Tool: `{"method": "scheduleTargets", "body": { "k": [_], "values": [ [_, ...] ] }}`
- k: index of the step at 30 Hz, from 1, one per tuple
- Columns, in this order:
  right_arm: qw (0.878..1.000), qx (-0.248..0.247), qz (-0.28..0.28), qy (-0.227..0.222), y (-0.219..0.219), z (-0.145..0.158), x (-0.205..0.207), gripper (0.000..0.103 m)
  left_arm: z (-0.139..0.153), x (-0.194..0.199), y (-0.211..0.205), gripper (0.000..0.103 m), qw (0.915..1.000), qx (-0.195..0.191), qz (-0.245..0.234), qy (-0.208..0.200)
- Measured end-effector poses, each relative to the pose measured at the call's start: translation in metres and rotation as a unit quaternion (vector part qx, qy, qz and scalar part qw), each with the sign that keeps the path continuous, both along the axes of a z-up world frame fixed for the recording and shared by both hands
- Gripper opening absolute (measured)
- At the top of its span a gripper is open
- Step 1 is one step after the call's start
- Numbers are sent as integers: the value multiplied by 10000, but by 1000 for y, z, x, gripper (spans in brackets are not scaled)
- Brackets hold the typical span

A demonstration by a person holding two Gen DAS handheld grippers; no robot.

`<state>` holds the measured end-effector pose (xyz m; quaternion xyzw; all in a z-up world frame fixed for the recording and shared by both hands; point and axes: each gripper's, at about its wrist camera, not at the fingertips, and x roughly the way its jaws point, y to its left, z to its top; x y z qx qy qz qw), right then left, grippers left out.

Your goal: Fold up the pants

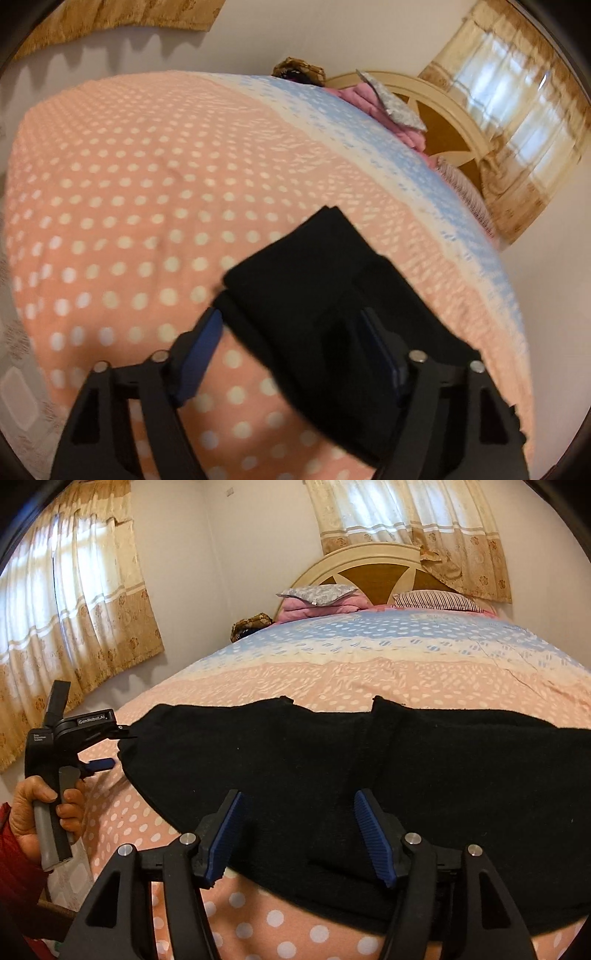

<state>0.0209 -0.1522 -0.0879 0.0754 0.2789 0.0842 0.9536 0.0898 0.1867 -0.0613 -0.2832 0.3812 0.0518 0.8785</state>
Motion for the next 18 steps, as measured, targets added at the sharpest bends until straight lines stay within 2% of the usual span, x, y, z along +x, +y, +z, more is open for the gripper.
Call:
{"method": "scheduleTargets", "body": {
  "k": [2, 4, 6, 8, 10, 13, 15, 18],
  "values": [
    [10000, 39, 18, -1, 1, 0, 1, 64, -1, 4, 1, 73, 10000, -53, 62, -6],
    [10000, 65, 25, 2, 1, 1, 1, 64, -2, 3, 0, 64, 9999, -2, 135, -30],
    [9999, 160, 21, -3, -1, 0, 1, 64, -4, 3, 0, 38, 9998, 46, 209, 18],
    [9997, 260, 7, -2, -3, 1, 1, 64, -7, 1, 1, 25, 9997, -216, 137, 12],
    [9995, 312, 12, 5, -4, 1, 2, 65, -5, -2, 1, 23, 9997, -183, 136, -26],
    [9993, 353, 86, 91, -5, 4, 2, 65, 7, -4, -12, 21, 9993, 328, 21, -151],
    [9971, 732, 135, 163, -16, 12, 0, 65, 19, -8, -22, 21, 9979, 514, -93, -383],
    [9911, 1326, -14, -105, -45, 31, -13, 65, 50, -17, -45, 21, 9902, 831, -529, -991]
  ]
}}
